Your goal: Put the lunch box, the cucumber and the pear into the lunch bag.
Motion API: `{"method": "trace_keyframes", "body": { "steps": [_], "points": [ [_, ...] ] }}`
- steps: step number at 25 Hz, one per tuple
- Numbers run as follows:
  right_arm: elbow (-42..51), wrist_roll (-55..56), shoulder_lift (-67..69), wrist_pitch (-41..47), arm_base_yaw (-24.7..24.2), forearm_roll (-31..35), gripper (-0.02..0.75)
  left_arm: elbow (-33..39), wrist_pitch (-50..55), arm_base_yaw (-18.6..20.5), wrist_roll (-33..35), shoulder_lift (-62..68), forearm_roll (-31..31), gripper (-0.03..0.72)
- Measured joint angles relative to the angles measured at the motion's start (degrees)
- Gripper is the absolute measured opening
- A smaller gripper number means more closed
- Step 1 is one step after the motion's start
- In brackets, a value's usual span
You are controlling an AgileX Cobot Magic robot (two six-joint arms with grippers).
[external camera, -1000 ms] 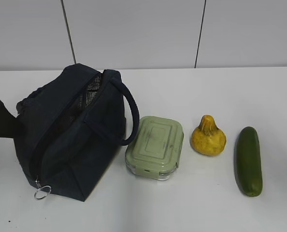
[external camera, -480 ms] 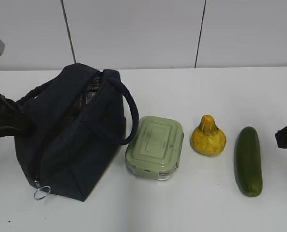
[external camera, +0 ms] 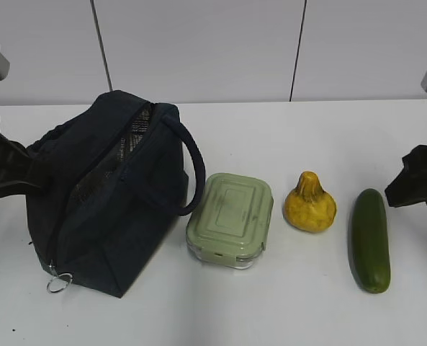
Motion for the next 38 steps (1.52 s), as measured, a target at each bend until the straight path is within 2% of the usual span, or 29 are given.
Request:
{"method": "trace_keyframes", "body": {
  "steps": [6,13,19,26,38],
  "points": [
    [-5.8,9.3,10.0,-0.4,0.0,-8.6,0.456,0.0,-0.6,0.0,0.0,0.1,-0.7,-0.015],
    [-14.3,12.9,18.1,3.9,0.4,-9.1,0.455,0.0,-1.0,0.0,0.0,0.1,-1.5,-0.015],
    [-19.2,15.3,24.0,6.6,3.2,-9.3,0.482,0.0,-1.4,0.0,0.0,0.1,-1.7,-0.015],
    [-20.0,21.3,27.3,6.9,4.0,-14.1,0.484,0.0,-2.2,0.0,0.0,0.1,-1.8,-0.015],
    [-20.4,23.2,32.9,6.4,4.2,-14.3,0.484,0.0,-2.3,0.0,0.0,0.1,-1.9,-0.015]
  ]
}}
